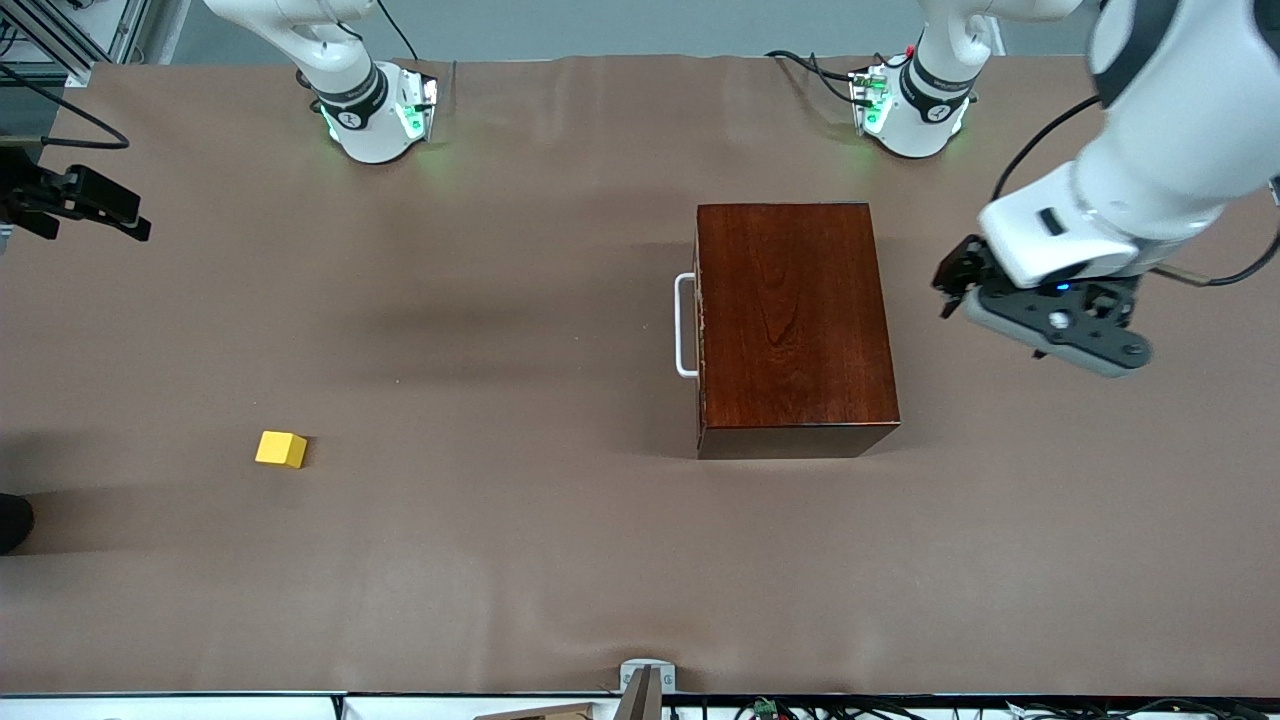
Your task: Open drawer, take yellow block, close drawer
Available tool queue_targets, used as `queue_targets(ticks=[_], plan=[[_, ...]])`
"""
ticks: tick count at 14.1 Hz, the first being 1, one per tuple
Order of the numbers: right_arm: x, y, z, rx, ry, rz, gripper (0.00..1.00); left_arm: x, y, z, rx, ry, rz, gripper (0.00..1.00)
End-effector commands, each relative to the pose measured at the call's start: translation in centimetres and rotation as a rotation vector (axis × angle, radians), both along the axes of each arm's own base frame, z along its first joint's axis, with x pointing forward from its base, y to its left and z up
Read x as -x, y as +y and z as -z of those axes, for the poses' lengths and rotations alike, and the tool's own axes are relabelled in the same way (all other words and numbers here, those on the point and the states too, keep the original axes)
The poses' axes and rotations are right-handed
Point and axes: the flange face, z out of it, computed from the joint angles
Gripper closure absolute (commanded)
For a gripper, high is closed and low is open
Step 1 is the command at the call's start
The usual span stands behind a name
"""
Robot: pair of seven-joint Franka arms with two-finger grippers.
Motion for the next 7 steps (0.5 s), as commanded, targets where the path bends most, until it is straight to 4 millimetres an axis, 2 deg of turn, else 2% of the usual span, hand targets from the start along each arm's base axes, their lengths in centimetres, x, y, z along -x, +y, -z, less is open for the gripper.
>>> queue_targets(ticks=[1,4,7], plan=[[-0.4,0.2,-0.1,0.006,-0.038,0.009,0.0,1.3,2.5,-0.5,0.004,0.052,-0.18,0.0],[-0.8,0.2,-0.1,0.007,-0.069,0.005,0.0,1.9,4.7,-1.2,0.009,0.054,-0.355,0.0],[-0.9,0.4,-0.2,0.004,-0.075,0.004,0.0,2.0,8.7,-0.7,0.025,0.071,-0.426,0.0]])
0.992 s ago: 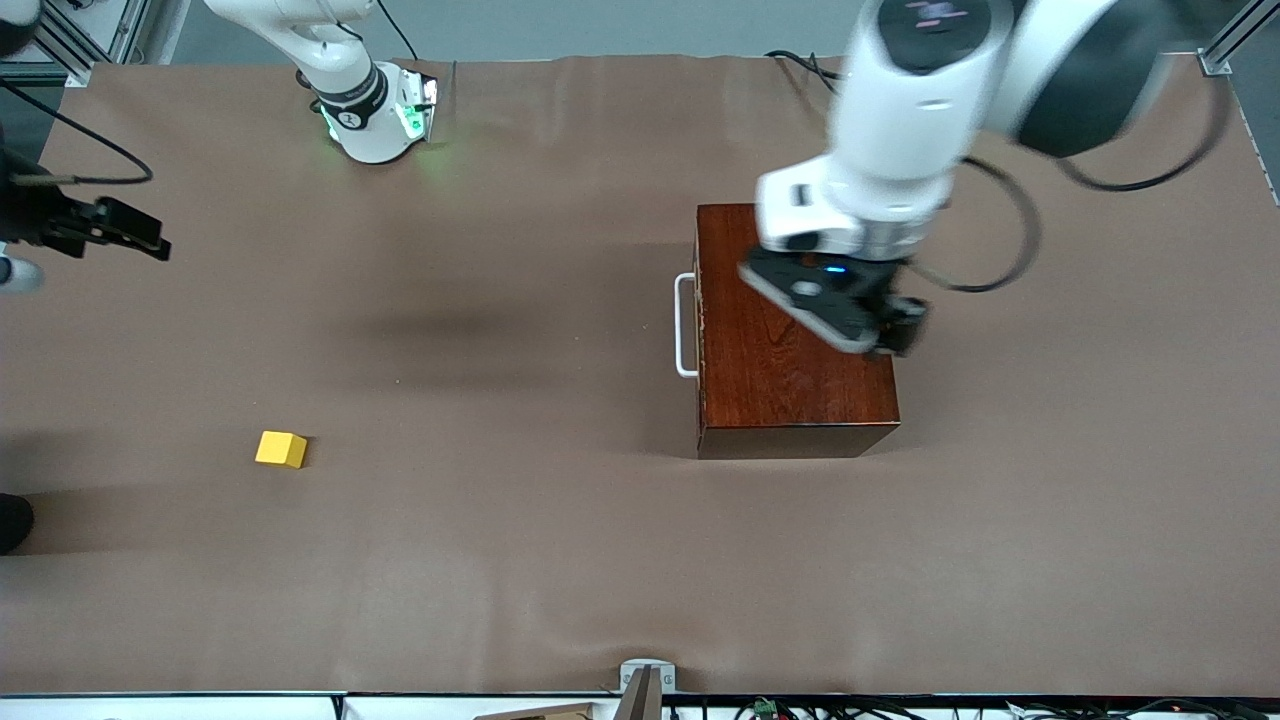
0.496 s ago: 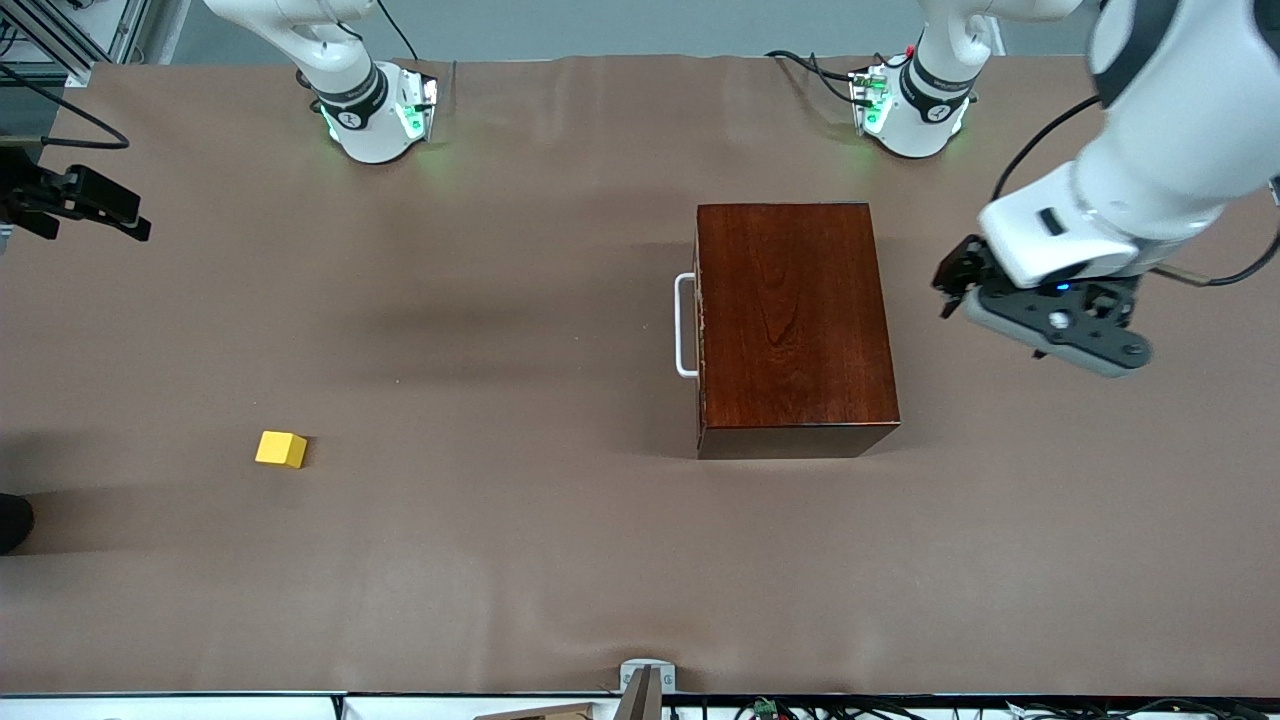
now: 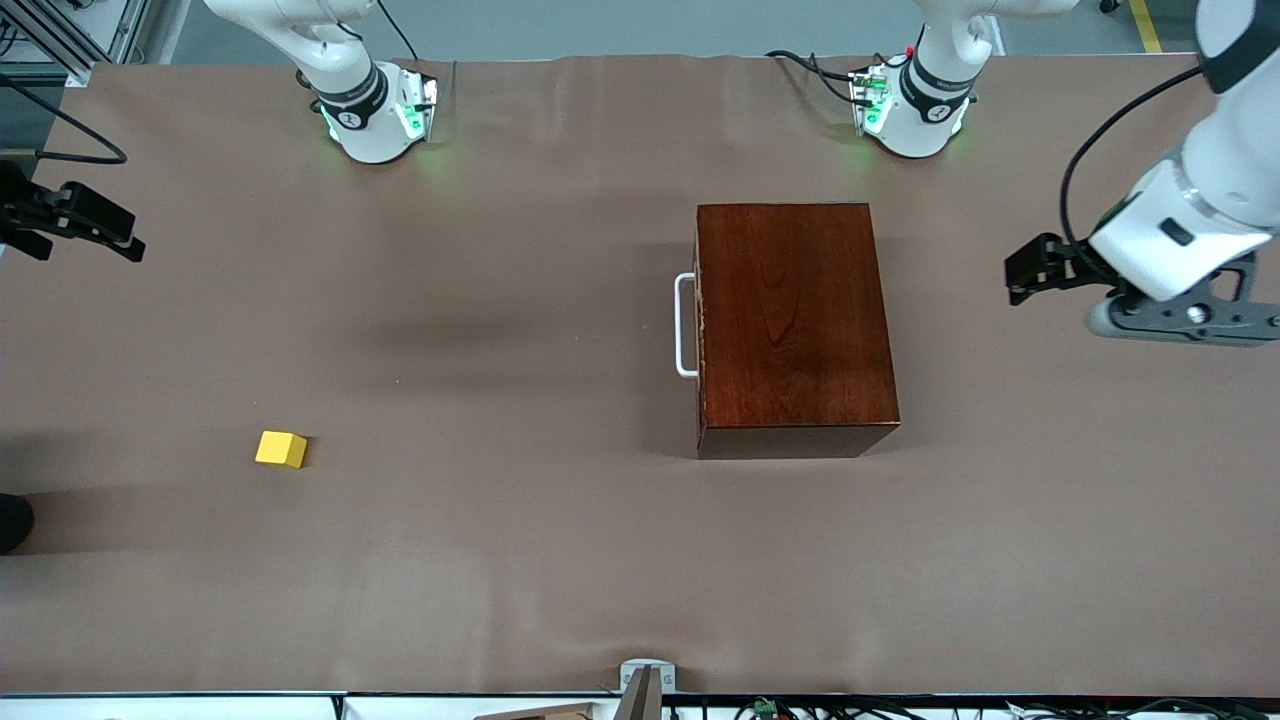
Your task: Open drawer, take yellow block, close drawer
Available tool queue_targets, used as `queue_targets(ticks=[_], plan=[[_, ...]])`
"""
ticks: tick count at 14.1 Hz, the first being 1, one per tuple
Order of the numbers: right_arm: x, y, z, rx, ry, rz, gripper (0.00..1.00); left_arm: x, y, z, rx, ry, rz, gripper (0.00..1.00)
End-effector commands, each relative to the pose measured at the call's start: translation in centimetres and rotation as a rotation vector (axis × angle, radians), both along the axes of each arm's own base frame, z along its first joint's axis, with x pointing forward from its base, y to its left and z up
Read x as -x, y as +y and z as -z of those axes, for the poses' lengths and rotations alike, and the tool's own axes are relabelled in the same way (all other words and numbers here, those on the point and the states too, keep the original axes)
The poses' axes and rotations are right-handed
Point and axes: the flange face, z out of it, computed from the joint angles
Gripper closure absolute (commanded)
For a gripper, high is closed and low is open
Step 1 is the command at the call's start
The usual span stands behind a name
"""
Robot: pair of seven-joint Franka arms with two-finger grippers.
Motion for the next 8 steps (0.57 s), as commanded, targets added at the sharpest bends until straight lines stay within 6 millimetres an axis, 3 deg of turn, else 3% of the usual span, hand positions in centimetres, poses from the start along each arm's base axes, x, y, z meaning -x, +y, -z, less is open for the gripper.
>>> queue_targets(ticks=[1,2,5,8], plan=[[0.2,0.4,-0.1,-0.003,-0.008,0.003,0.0,1.5,3.6,-0.2,0.049,0.01,-0.081,0.0],[0.2,0.3,-0.1,-0.006,-0.006,-0.001,0.0,2.0,4.7,-0.2,0.051,-0.008,-0.102,0.0],[0.3,0.3,0.1,-0.008,0.008,0.001,0.0,4.2,5.4,0.4,0.058,-0.047,-0.107,0.0],[0.5,-0.1,0.5,-0.011,0.02,0.008,0.0,4.6,5.9,0.1,0.066,-0.05,-0.07,0.0]])
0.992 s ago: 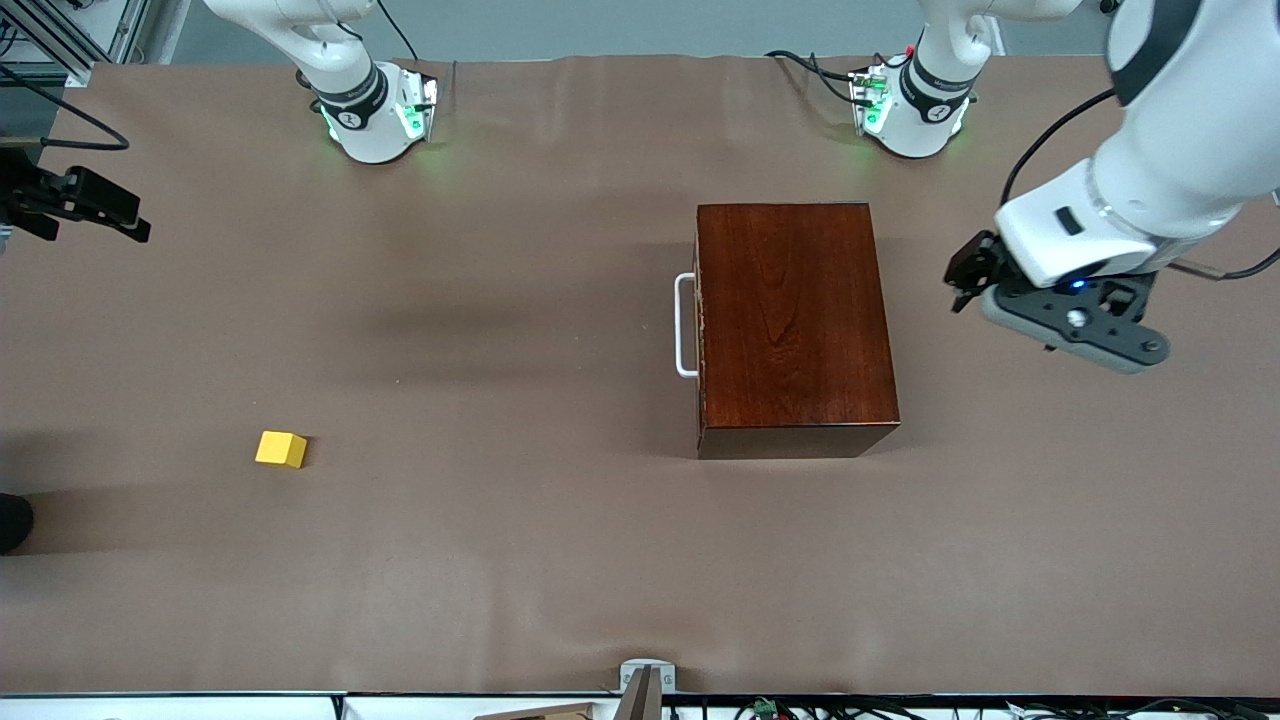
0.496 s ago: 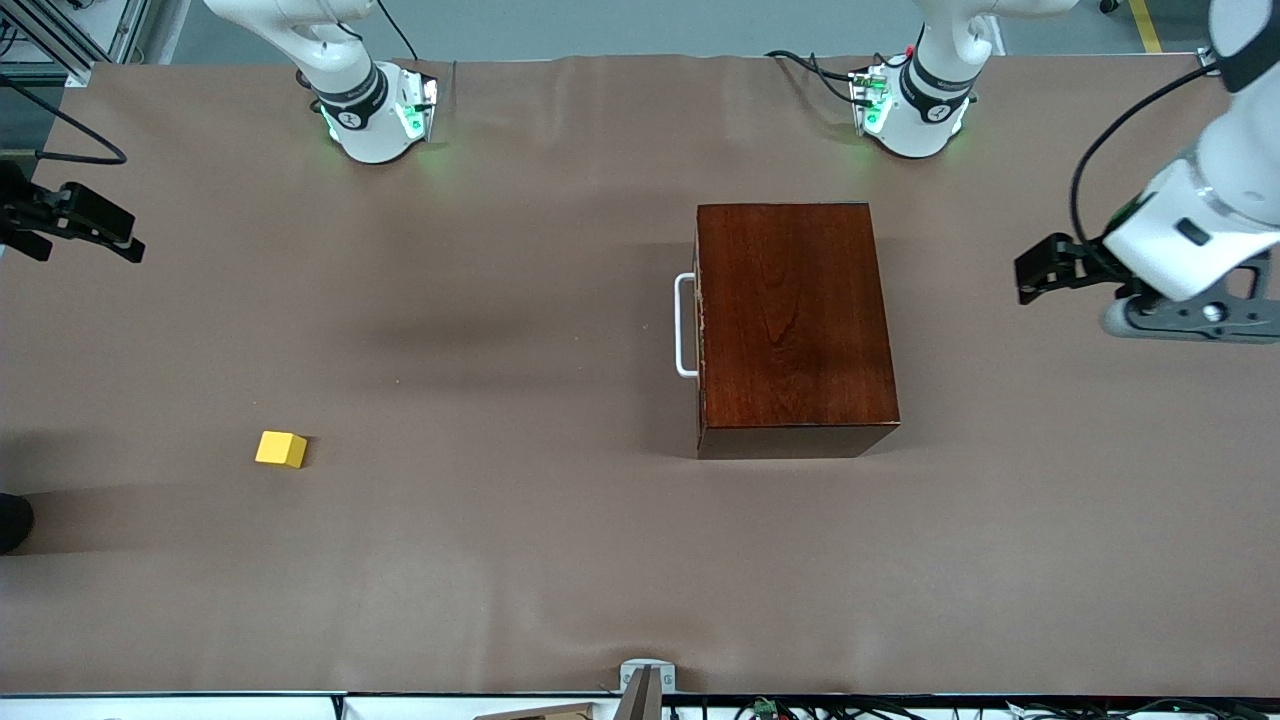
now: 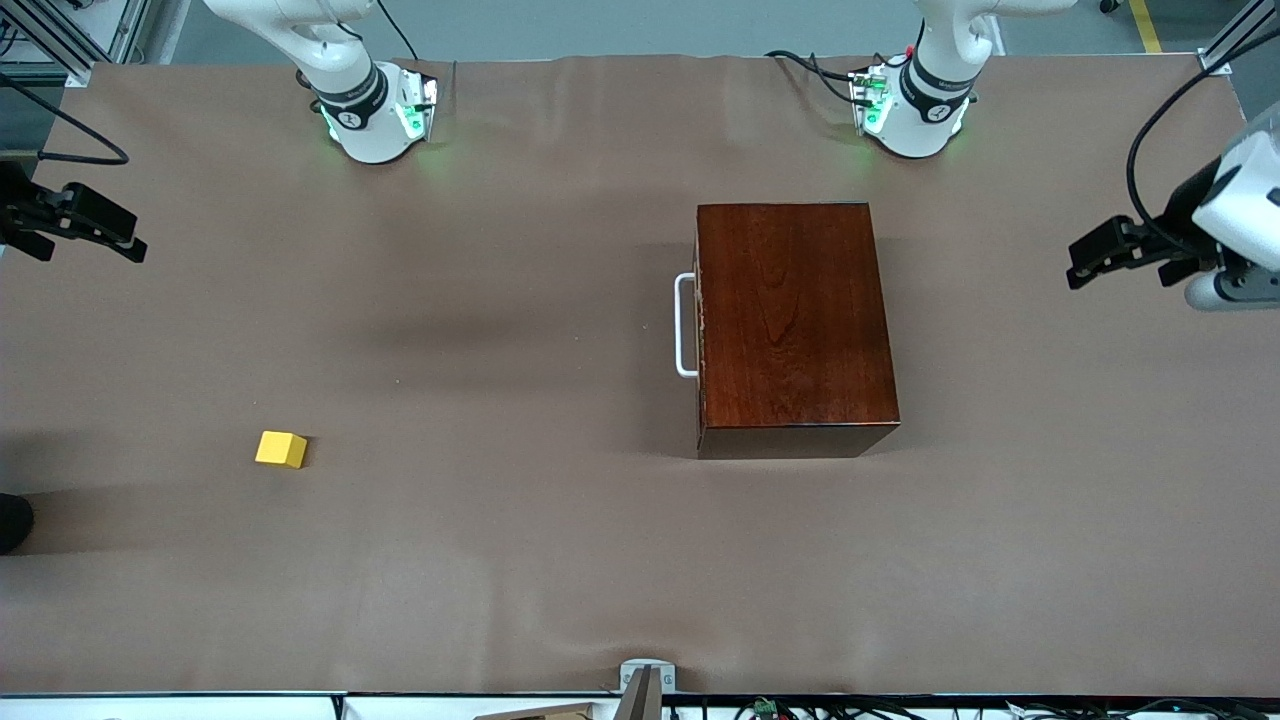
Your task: Open drawer, take yellow block, close drawer
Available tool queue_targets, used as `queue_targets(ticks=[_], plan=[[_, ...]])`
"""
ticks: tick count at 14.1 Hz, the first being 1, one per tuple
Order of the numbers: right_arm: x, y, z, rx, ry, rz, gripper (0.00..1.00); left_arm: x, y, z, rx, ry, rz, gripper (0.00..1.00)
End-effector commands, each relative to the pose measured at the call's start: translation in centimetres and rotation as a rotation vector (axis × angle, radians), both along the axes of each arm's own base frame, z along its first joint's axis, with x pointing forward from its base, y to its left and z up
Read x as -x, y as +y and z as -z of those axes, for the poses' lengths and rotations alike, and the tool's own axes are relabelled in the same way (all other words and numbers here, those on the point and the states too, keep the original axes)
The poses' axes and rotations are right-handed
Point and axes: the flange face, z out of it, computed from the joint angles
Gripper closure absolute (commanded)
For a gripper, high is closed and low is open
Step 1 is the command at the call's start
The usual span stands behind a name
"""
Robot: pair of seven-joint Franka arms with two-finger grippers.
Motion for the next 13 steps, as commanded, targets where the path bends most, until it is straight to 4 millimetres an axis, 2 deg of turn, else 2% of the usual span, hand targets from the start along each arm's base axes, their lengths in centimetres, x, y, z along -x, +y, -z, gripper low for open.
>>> queue_targets(ticks=[1,3,13], plan=[[0.46,-0.07,0.16,-0.014,0.009,0.008,0.0,1.17,0.47,-0.11,0.027,-0.016,0.043,0.0],[0.5,-0.13,0.11,-0.016,0.011,0.01,0.0,1.14,1.22,-0.09,0.027,-0.014,0.04,0.0],[0.43,-0.05,0.18,-0.016,0.011,0.008,0.0,0.81,1.2,0.22,0.018,-0.009,0.031,0.0]])
